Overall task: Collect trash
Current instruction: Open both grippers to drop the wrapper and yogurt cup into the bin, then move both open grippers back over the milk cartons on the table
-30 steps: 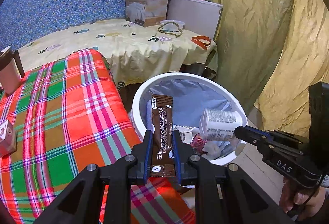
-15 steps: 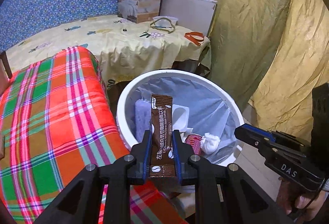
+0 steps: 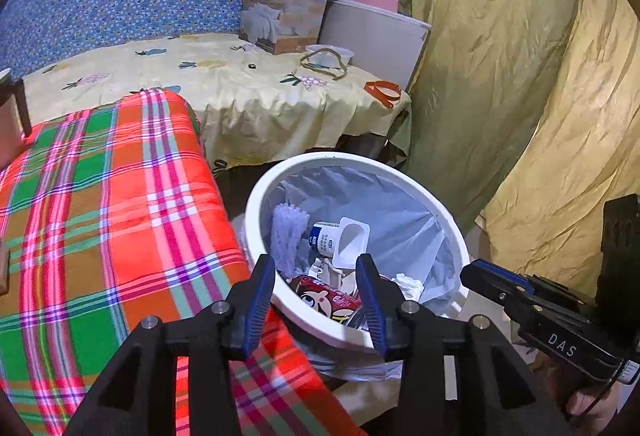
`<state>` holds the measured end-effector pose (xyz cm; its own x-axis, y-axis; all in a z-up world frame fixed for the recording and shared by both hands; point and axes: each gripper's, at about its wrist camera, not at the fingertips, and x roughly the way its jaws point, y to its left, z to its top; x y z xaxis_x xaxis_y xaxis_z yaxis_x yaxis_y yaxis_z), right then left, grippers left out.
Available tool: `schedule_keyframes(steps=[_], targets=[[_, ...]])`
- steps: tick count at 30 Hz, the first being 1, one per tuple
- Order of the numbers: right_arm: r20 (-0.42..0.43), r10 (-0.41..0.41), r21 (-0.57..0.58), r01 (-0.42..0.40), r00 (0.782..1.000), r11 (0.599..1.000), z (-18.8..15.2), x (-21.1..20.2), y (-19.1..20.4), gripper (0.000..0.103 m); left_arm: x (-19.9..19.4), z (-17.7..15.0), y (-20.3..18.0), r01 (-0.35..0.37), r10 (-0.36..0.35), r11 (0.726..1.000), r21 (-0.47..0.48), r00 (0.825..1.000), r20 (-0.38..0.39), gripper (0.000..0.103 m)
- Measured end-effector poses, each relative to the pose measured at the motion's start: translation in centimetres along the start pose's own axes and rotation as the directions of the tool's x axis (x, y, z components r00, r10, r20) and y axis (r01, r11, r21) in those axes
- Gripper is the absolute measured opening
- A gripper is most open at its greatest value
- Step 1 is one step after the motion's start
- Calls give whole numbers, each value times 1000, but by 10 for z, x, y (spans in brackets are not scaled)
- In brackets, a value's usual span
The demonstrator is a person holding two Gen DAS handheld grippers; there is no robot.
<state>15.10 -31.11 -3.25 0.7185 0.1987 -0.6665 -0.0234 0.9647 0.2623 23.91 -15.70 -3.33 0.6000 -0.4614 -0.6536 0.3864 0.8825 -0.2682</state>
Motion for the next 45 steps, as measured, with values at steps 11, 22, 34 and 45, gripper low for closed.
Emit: schedule_keyframes(steps=[11, 22, 34, 45], targets=[[18, 62, -41, -62, 998, 997, -2, -10, 21, 18, -41, -14, 15, -47, 48, 998, -29, 998, 42, 42], [28, 145, -109, -141, 989, 984, -8, -19, 49, 18, -79, -40, 34, -121, 126, 990, -72, 990, 64, 42], [-36, 217, -133, -220, 975, 966, -17, -7, 77, 21, -117, -68, 64, -197, 209, 971, -136, 974, 85, 42], [-88, 264, -188, -277, 960, 942, -21, 3, 114, 41, -145, -88, 109, -277, 299, 938, -209, 951, 80, 42]])
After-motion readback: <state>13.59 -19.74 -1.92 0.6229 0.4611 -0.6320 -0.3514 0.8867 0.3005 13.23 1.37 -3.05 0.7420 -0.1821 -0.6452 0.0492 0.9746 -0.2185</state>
